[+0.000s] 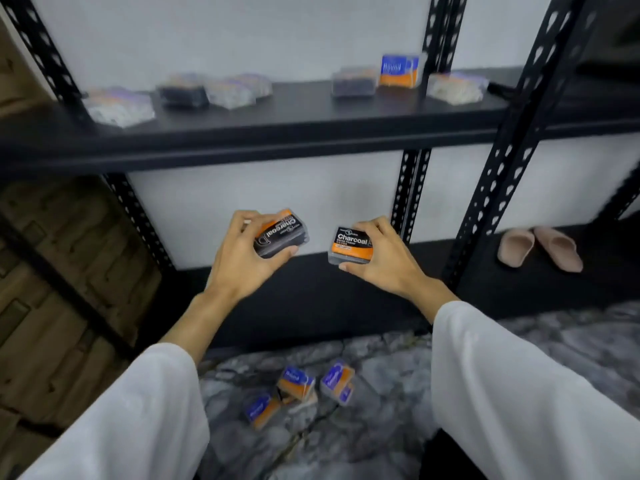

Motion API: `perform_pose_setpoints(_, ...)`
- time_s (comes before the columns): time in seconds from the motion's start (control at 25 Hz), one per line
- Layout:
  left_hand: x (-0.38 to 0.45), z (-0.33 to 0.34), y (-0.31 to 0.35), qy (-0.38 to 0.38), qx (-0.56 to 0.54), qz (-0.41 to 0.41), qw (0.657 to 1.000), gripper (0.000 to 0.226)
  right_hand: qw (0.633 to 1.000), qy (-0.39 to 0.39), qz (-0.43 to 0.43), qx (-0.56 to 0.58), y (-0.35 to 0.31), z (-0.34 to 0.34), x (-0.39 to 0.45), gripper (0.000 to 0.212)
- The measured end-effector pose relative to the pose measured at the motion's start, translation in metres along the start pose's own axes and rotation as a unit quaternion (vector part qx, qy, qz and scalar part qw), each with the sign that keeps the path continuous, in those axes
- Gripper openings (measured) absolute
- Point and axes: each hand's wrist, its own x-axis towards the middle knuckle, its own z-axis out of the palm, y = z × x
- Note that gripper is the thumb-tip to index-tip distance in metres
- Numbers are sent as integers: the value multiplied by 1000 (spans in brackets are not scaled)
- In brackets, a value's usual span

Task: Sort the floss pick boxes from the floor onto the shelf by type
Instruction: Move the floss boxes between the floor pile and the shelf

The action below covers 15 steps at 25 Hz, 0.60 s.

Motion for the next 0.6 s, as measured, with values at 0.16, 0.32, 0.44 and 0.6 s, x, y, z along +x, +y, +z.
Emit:
perform_pose_setpoints(0.16,-68,77,-61,-108,13,-103,989,57,993,-89,80,-16,61,76,-32,73)
perform_pose_setpoints(0.32,-123,149,-115,-202,7,-212,956,57,978,-159,132,-38,119,143,-54,73)
perform_pose_setpoints(0.44,-151,187,-147,-236,9,-251,939,57,964,-206,156,-64,149,189,-59,71)
perform_pose_setpoints(0.6,-176,218,-187,-271,33,-280,920,63,954,-244,161,-71,173,247,-60,66)
